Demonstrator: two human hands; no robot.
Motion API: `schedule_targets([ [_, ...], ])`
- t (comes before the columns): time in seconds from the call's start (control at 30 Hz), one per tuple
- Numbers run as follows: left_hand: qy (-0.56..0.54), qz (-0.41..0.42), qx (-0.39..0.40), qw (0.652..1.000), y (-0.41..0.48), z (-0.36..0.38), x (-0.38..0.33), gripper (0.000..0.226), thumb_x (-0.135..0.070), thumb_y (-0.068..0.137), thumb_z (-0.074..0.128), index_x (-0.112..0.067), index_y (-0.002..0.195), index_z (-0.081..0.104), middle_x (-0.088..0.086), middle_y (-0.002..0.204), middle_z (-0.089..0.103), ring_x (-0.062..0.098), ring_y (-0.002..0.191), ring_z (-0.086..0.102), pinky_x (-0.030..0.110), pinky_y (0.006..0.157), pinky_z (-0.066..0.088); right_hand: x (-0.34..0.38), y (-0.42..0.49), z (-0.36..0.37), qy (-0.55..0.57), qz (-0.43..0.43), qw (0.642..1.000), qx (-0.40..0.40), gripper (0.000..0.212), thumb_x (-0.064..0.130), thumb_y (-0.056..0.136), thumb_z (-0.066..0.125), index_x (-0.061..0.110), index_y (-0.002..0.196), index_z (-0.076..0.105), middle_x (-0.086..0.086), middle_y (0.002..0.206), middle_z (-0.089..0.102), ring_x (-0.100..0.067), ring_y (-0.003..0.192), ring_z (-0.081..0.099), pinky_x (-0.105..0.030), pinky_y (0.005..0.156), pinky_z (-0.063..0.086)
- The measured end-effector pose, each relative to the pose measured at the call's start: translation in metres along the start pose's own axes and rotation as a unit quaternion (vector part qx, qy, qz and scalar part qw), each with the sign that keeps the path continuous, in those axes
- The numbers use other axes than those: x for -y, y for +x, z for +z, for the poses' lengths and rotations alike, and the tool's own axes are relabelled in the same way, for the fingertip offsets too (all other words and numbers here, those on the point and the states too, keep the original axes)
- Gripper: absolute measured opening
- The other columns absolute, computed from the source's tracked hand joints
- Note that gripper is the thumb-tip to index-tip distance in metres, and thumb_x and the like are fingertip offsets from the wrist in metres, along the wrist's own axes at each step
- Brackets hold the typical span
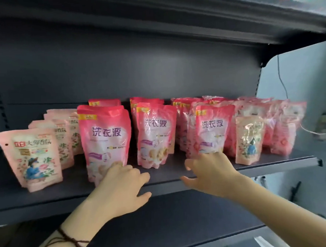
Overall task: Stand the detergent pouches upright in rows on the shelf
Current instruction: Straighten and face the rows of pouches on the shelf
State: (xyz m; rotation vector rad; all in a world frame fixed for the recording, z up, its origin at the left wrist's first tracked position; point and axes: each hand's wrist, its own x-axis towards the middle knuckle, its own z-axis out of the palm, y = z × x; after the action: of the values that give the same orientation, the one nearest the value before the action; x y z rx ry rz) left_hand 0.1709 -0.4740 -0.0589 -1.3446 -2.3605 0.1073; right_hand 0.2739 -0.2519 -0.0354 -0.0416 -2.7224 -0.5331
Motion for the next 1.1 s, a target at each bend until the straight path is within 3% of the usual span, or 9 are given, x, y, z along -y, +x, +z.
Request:
schedule_targets([
  [0.3, -0.061, 0.029, -0.035, 0.997, 0.114, 0.011, -0.121, 0.046, -0.062, 0.088, 0.031, -0.031, 0.114, 0.054, -0.01, 0.102, 0.061, 0.015, 0.097, 0.055, 0.035, 0.082, 0.044, -0.122, -0.066, 0.048, 0.022, 0.094, 0.995, 0.03, 0.048, 0.064, 0.087, 0.035, 0.026, 0.107, 0.056, 0.002, 0.101, 0.066, -0.027, 0.092, 0.064, -0.033, 0.065, 0.035],
  [0.4, -0.068, 0.032, -0.059, 0.995, 0.15, 0.016, -0.144, 0.043, -0.062, 0.088, 0.034, -0.03, 0.11, 0.053, -0.009, 0.099, 0.059, 0.016, 0.096, 0.056, 0.033, 0.075, 0.042, -0.156, -0.073, 0.061, 0.023, 0.12, 0.992, 0.036, 0.046, 0.064, 0.086, 0.037, 0.028, 0.109, 0.055, 0.002, 0.108, 0.065, -0.026, 0.096, 0.063, -0.031, 0.068, 0.039],
  [0.53, -0.112, 0.02, -0.1, 0.988, 0.19, 0.025, -0.165, 0.043, -0.06, 0.09, 0.036, -0.031, 0.114, 0.054, -0.012, 0.101, 0.061, 0.012, 0.093, 0.059, 0.028, 0.073, 0.044, -0.205, -0.075, 0.073, 0.027, 0.155, 0.987, 0.036, 0.044, 0.061, 0.087, 0.038, 0.028, 0.108, 0.057, 0.006, 0.101, 0.068, -0.02, 0.088, 0.065, -0.027, 0.067, 0.046],
  [0.63, -0.221, -0.021, -0.13, 0.966, 0.208, 0.036, -0.183, 0.041, -0.06, 0.09, 0.036, -0.037, 0.12, 0.05, -0.019, 0.107, 0.06, 0.004, 0.095, 0.058, 0.027, 0.079, 0.049, -0.234, -0.072, 0.085, 0.053, 0.183, 0.982, 0.022, 0.041, 0.062, 0.087, 0.039, 0.03, 0.106, 0.056, 0.011, 0.096, 0.067, -0.015, 0.083, 0.064, -0.027, 0.071, 0.052],
  [0.73, -0.35, -0.066, -0.172, 0.919, 0.224, 0.043, -0.205, 0.042, -0.059, 0.086, 0.035, -0.042, 0.122, 0.048, -0.028, 0.104, 0.055, -0.003, 0.091, 0.057, 0.019, 0.08, 0.047, -0.254, -0.066, 0.102, 0.101, 0.23, 0.968, -0.013, 0.035, 0.06, 0.089, 0.04, 0.031, 0.098, 0.058, 0.015, 0.092, 0.067, -0.01, 0.076, 0.063, -0.027, 0.066, 0.054],
  [0.83, -0.441, -0.121, -0.197, 0.867, 0.242, 0.057, -0.227, 0.049, -0.049, 0.09, 0.046, -0.035, 0.136, 0.04, -0.021, 0.122, 0.049, 0.003, 0.108, 0.055, 0.022, 0.092, 0.045, -0.266, -0.065, 0.12, 0.202, 0.295, 0.933, -0.031, 0.027, 0.057, 0.089, 0.046, 0.033, 0.098, 0.056, 0.016, 0.089, 0.065, -0.011, 0.077, 0.064, -0.03, 0.067, 0.055],
  [0.93, -0.476, -0.159, -0.208, 0.839, 0.257, 0.068, -0.244, 0.061, -0.036, 0.093, 0.053, -0.025, 0.147, 0.028, -0.011, 0.143, 0.037, 0.006, 0.126, 0.044, 0.033, 0.099, 0.045, -0.272, -0.061, 0.138, 0.368, 0.329, 0.865, -0.088, 0.021, 0.044, 0.089, 0.057, 0.029, 0.104, 0.056, 0.014, 0.092, 0.064, -0.004, 0.081, 0.061, -0.025, 0.071, 0.051],
  [1.03, -0.495, -0.204, -0.22, 0.815, 0.269, 0.076, -0.255, 0.057, -0.031, 0.094, 0.053, -0.023, 0.146, 0.031, -0.014, 0.137, 0.04, 0.006, 0.126, 0.045, 0.032, 0.103, 0.043, -0.272, -0.057, 0.149, 0.493, 0.301, 0.805, -0.135, 0.013, 0.022, 0.091, 0.062, 0.032, 0.099, 0.057, 0.014, 0.089, 0.067, 0.003, 0.081, 0.062, -0.012, 0.068, 0.046],
  [1.1, -0.536, -0.235, -0.235, 0.776, 0.277, 0.077, -0.26, 0.039, -0.025, 0.096, 0.052, -0.02, 0.134, 0.048, -0.011, 0.126, 0.057, 0.007, 0.114, 0.057, 0.027, 0.093, 0.05, -0.274, -0.057, 0.154, 0.525, 0.28, 0.789, -0.153, 0.021, 0.01, 0.091, 0.061, 0.031, 0.089, 0.061, 0.018, 0.08, 0.069, 0.006, 0.076, 0.062, -0.008, 0.066, 0.045],
])
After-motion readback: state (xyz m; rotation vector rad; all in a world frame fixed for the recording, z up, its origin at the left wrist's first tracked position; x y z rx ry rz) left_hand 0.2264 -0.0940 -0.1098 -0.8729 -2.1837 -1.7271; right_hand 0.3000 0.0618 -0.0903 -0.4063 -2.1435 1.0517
